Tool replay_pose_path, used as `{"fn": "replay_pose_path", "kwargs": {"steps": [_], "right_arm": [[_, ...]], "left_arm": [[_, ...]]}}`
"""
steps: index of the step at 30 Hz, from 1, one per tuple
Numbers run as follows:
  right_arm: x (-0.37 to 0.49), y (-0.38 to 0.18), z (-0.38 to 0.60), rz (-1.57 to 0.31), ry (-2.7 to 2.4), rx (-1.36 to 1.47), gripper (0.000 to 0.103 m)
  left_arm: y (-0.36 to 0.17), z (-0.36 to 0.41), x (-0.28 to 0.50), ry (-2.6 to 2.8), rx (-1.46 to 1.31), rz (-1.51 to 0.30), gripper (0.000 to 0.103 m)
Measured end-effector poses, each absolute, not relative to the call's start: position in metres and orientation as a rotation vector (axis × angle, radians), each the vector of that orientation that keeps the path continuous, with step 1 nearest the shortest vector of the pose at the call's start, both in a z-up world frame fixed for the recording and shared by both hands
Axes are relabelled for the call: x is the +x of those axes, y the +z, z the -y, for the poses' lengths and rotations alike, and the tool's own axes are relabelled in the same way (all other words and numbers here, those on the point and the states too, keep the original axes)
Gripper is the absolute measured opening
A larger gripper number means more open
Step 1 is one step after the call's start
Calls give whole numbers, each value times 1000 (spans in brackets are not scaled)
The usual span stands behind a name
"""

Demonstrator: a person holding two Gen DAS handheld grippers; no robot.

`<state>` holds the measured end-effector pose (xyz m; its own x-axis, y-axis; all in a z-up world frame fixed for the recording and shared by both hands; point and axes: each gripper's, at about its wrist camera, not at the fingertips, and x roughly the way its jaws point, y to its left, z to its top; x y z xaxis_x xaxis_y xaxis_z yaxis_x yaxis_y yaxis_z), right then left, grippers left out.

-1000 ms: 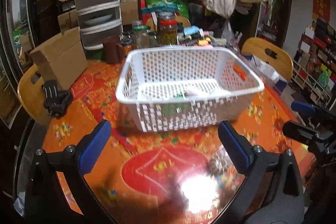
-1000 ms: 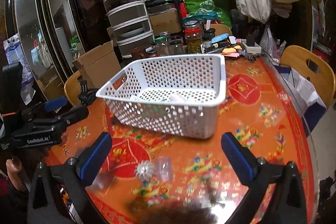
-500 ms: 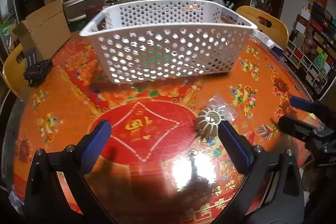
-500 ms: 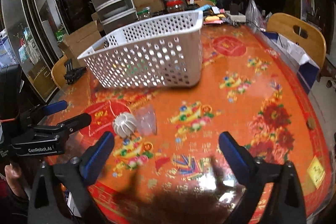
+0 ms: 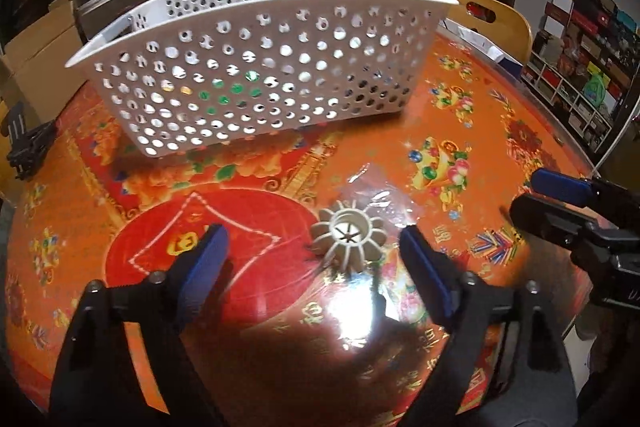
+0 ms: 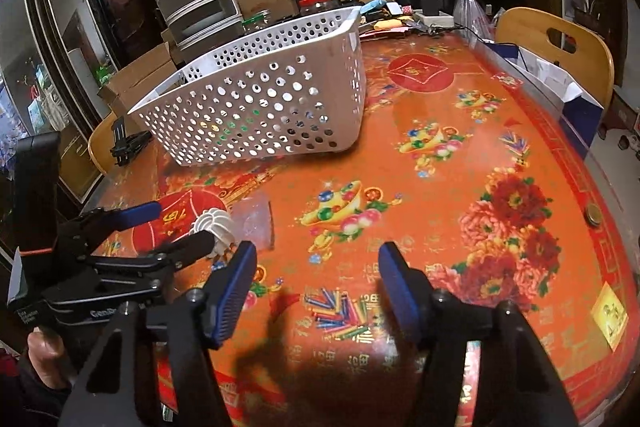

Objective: Organize soft objects
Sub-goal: 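Grasp the white ribbed plastic piece with the left gripper, then grasp the clear plastic bag with the right gripper while the left holds the ribbed piece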

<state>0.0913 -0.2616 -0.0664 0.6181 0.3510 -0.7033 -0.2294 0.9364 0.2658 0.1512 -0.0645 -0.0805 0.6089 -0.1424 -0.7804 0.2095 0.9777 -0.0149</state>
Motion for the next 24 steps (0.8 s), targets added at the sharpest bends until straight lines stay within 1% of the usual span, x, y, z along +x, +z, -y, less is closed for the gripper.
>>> {"fn": "replay_pose_path", "kwargs": {"steps": [6,7,8,9,14,22,24], "right_arm": [[97,-68,259,-844,342,164,63],[97,-68,258,-845,342,163,63],[98,-68,257,-846,343,162,63],[100,-68,256,-848,347,160,63],[108,-71,243,-867,376,147,63],[126,-83,207,-911,413,69,63],[129,-86,197,-919,415,42,56]], "left_arm": [[-86,69,153,-246,80,-898,58],[-86,69,153,-264,75,-897,53],[-86,70,152,-271,74,-894,45],[-86,70,151,-280,72,-890,41],[-86,62,150,-271,64,-878,41],[-79,22,149,-207,18,-859,40],[-76,12,147,-200,2,-855,40]]}}
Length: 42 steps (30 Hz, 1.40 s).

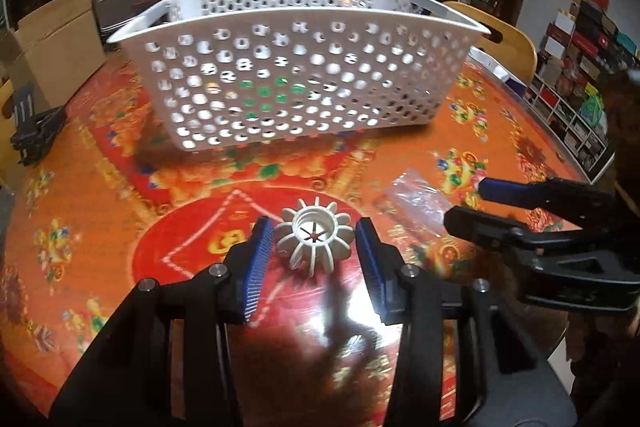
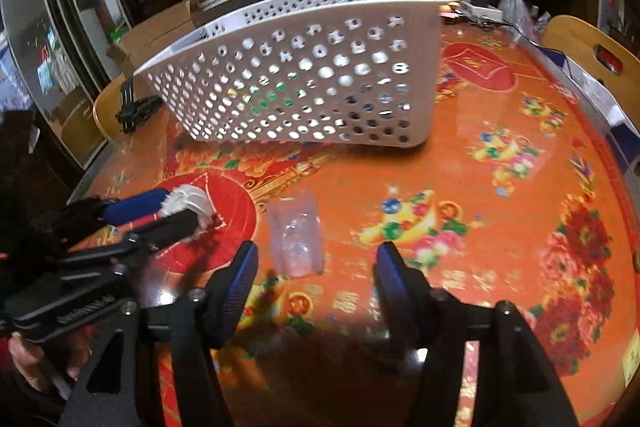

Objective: Organize soft objects
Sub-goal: 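Grasp the clear plastic bag with the right gripper while the left holds the ribbed piece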

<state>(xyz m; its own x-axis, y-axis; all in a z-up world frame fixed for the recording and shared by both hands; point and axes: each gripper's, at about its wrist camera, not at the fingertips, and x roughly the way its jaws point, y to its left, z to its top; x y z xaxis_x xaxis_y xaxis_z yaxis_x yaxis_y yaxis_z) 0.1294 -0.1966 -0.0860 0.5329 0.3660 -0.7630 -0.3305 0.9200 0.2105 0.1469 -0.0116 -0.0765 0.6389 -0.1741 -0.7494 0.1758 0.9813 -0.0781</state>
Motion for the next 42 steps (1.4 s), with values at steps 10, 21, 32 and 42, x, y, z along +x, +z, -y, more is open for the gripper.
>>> {"fn": "replay_pose_path", "kwargs": {"steps": [10,21,32,42], "right_arm": [[139,-93,161,-936,427,-50,43],[143,-101,146,-933,389,-130,29],[123,-85,150,-855,419,-123,27],[104,-50,171,-788,417,-81,27]], "left_arm": [[-80,-16,144,-183,-51,-859,40],[-82,-23,143,-173,-79,-851,40],[-73,-24,136,-167,-86,-828,40],[-43,-20,126,-166,-78,-775,40]]}}
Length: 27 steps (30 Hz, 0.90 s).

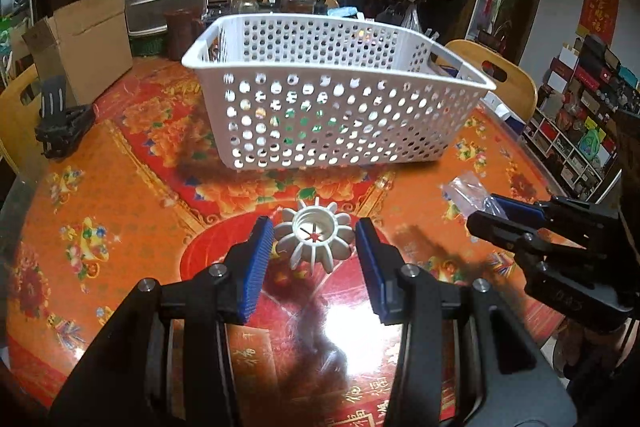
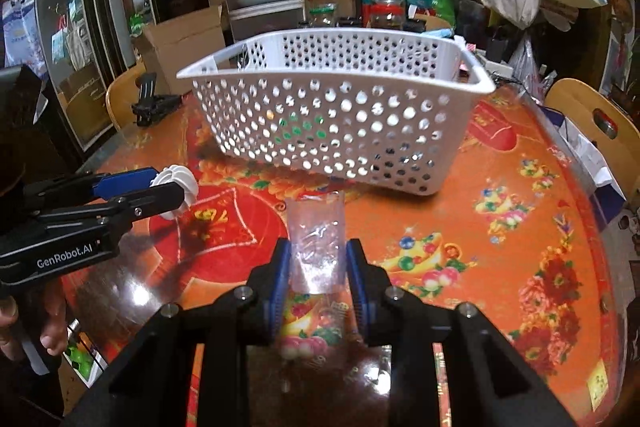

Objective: Organize soft objects
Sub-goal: 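Grasp the clear plastic bag with the right gripper while the left holds the ribbed piece, then carry the ribbed piece and clear bag into the basket and open both grippers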

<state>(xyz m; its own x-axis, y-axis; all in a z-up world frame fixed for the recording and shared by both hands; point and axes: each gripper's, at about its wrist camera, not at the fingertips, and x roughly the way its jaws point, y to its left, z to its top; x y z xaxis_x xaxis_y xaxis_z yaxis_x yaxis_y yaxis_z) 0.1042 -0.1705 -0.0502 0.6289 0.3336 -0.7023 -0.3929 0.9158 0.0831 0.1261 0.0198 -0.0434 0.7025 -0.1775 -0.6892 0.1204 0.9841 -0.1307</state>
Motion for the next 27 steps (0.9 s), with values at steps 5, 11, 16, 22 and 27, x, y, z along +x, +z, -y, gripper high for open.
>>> {"fn": "replay_pose_path", "kwargs": {"steps": [5,11,16,22,27], "right_arm": [[104,-40,176,-773,411,-62,27],[105,-24,180,-743,400,-64,27],[108,-9,182,-719,393,-70,27],[117,18,188,-673,385,-70,27],[136,42,190,-653,374,-73,27]], "left_arm": [[-29,-17,123,-163,-58,-757,40],[-9,-15,127,-159,-37,-735,40],[7,-14,133,-162,-24,-722,40],[35,-14,151,-156,-19,-698,40],[65,-14,178,-146,-9,-678,40]]}}
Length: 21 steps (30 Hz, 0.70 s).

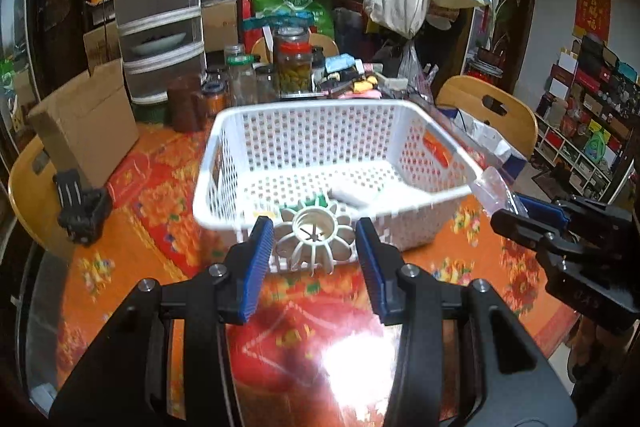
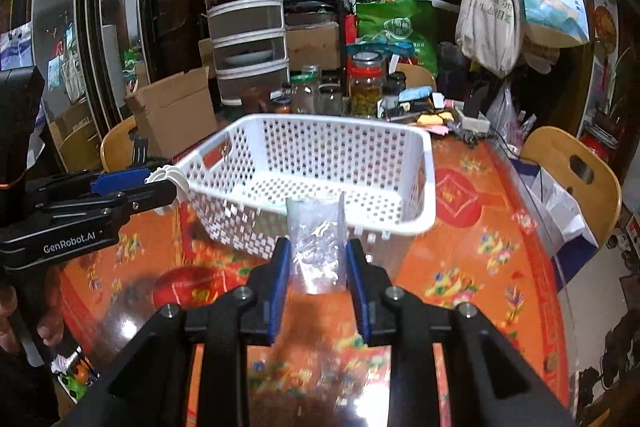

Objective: Organize soft objects
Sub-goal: 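Carry the ribbed piece and clear bag into the basket and open both grippers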

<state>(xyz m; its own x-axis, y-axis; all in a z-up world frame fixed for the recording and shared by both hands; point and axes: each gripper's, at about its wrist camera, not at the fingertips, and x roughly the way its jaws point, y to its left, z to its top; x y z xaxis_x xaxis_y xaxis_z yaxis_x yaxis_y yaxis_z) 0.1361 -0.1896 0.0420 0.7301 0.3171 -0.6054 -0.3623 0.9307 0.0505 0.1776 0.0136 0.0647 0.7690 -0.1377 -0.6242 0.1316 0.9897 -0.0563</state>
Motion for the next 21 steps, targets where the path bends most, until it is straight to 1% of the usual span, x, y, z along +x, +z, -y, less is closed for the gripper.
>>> {"fn": "replay_pose_path", "kwargs": {"steps": [4,8,15,21], "right_arm": [[169,58,187,-673,372,-60,27],[209,60,179,-724,348,-67,27],[273,29,169,-858,319,-70,27],[298,3,155,-936,317,-107,27]], "left_arm": [[84,-11,216,-139,-7,-704,40],[87,-8,262,-119,-9,-763,40],[50,-3,340,-82,-11,-932,41],[17,-5,370,-66,-27,-1015,41]]}}
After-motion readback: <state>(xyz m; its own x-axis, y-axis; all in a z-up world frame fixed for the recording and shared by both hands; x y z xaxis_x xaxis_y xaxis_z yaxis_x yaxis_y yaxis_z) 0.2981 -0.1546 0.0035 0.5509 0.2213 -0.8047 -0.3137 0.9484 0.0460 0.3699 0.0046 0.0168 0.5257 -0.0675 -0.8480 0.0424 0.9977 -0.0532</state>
